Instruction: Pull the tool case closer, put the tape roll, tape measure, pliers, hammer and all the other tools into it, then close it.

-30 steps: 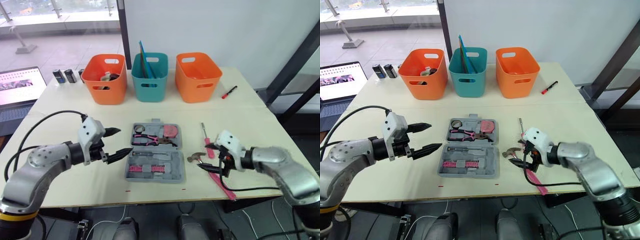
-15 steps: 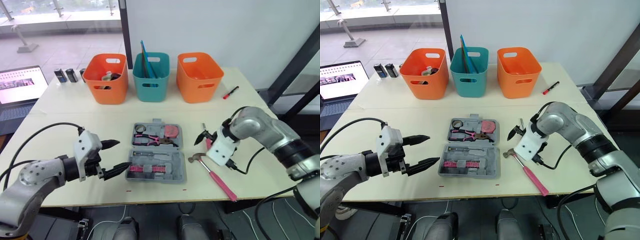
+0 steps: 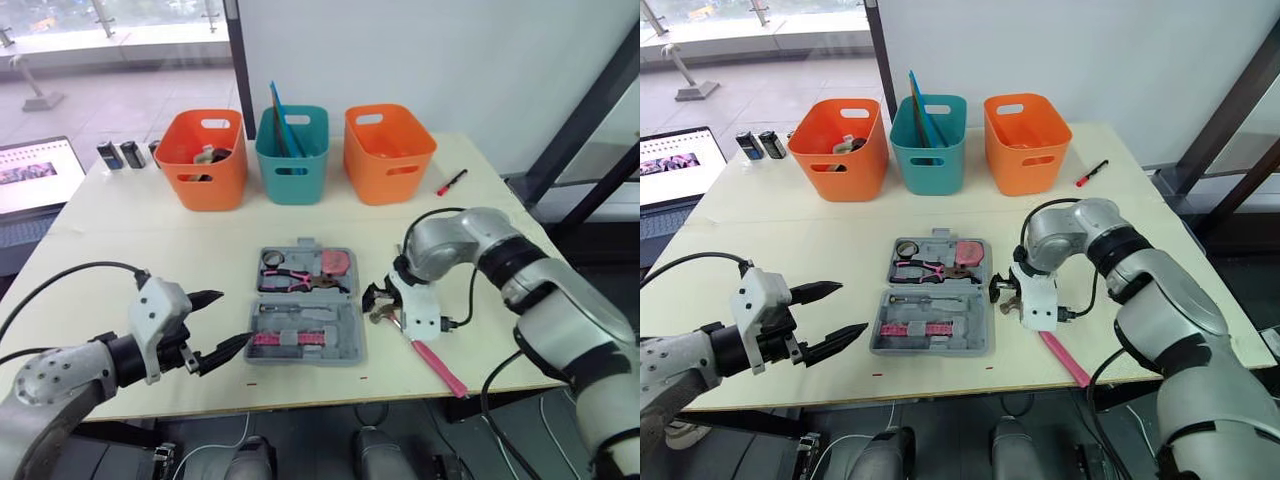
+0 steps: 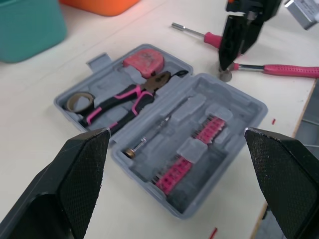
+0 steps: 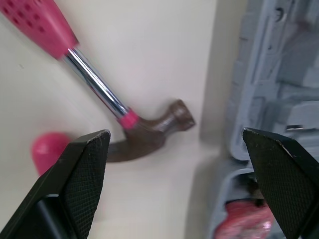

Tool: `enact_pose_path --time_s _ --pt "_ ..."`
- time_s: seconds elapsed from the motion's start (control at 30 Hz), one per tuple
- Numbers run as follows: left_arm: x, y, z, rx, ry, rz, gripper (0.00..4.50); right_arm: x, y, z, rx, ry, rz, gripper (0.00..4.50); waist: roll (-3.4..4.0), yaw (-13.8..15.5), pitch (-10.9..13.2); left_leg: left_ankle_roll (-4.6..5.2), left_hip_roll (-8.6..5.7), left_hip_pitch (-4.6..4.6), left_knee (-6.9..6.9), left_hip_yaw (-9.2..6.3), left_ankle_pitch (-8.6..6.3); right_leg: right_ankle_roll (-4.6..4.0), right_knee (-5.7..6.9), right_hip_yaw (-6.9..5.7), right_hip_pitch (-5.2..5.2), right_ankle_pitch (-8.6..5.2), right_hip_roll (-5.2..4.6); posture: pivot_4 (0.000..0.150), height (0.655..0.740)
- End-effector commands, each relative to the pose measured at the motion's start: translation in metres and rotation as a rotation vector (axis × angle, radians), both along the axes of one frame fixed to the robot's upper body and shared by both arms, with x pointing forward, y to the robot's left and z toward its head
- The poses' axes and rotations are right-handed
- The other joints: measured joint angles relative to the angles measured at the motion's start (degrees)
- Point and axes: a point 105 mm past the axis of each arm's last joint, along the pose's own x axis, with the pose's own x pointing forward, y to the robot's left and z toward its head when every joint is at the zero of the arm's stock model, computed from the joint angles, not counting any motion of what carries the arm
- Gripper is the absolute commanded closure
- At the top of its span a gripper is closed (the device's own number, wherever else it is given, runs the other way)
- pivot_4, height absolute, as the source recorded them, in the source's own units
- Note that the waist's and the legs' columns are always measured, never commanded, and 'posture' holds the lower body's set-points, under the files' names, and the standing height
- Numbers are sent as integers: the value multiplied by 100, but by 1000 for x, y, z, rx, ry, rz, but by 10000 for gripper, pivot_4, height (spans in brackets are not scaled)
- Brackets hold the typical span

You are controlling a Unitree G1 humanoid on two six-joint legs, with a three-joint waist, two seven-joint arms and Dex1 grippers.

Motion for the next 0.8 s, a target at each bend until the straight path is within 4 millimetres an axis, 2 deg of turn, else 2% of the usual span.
enact_pose_path --time_s 0.03,0.27,0.4,0.67,0.8 --pt "-2 1 13 4 -57 18 0 -1 1 6 -18 4 49 482 0 2 0 0 -1 0 1 0 0 -1 -1 0 2 0 0 1500 7344" --pt "-3 3 16 -11 -56 36 0 2 2 6 17 11 17 482 0 -28 0 0 -1 10 -3 0 0 -1 2 1 4 0 0 1500 7344" --pt "-4 -2 17 -21 -44 -3 0 7 -7 4 44 -8 -42 482 0 -20 0 0 -1 18 -6 0 0 -1 3 1 9 -1 0 1500 7344" --pt "5 -4 18 -17 -29 -56 0 -10 -32 -13 107 34 -73 482 -1 -6 -1 0 -2 28 -6 0 0 -2 -3 2 27 -1 0 1500 7344" --pt "8 -6 17 -16 -17 -81 0 -17 -36 -18 127 36 -81 482 -1 -32 -1 0 -2 51 -24 4 0 -2 0 10 33 -2 1 1500 7344"
